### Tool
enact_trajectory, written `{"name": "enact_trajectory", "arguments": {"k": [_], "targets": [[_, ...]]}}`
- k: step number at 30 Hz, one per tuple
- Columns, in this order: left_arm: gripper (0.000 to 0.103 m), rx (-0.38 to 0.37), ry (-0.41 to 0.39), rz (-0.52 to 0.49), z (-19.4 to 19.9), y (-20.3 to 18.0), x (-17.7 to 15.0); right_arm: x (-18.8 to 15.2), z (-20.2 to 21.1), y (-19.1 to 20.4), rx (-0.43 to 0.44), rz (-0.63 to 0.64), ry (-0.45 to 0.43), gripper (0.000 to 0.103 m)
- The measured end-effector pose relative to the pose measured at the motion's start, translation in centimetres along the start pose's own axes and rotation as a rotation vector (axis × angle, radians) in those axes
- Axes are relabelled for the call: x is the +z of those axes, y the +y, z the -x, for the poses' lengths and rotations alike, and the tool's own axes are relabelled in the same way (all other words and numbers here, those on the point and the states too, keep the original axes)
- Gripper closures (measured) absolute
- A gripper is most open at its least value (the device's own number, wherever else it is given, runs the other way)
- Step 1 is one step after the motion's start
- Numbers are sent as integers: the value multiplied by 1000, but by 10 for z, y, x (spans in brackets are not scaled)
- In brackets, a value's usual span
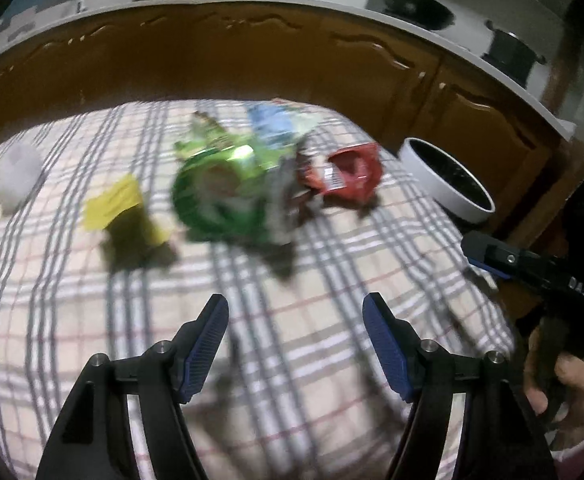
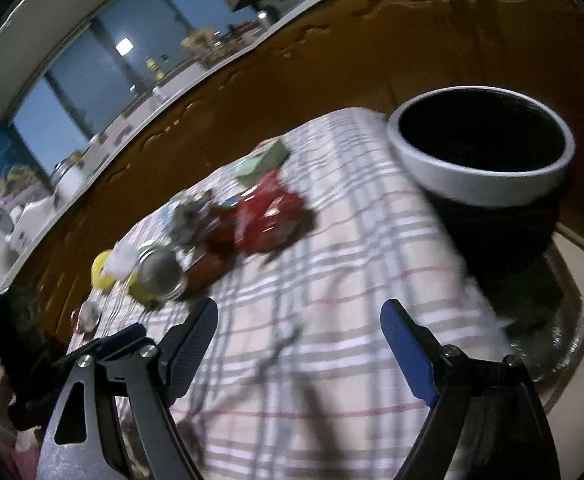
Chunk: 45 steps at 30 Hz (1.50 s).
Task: Collect trash
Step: 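Move both open grippers back over the remaining trash, then grasp yellow wrapper with left gripper while right gripper grasps green can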
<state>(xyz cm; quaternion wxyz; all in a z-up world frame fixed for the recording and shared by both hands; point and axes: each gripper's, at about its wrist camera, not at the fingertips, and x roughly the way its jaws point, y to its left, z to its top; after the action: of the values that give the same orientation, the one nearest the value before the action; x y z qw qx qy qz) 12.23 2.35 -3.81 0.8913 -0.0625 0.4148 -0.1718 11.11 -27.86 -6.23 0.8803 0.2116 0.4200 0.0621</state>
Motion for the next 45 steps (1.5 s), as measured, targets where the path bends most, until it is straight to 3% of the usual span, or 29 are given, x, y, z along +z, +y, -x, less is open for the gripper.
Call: {"name": "enact_trajectory", "arguments": {"k": [6,15,19,28,31,33,35,45], "targets": [[34,62,-8,72,11,31,-1,-5,-18,40,48,97,33,18],[33,140,-29,160,17,70,22,0,-45,81,112,198,55,18],[30,154,-32,157,9,75,35,8,-58,98,144,252,47,18],[32,168,-14,156,-29,89,52,21,-90,129,191,365,61,19],[47,143,2,156,-38,95,53,21,-99,133,188,383,74,26],[66,119,20,164,-44,98,52,20,-105,133,187,384,93,44],[74,104,29,170,-47,101,52,19,-109,130,182,374,111,57],[84,35,-7,131,-22,87,42,-2,-62,100,179,295,85,57]]}}
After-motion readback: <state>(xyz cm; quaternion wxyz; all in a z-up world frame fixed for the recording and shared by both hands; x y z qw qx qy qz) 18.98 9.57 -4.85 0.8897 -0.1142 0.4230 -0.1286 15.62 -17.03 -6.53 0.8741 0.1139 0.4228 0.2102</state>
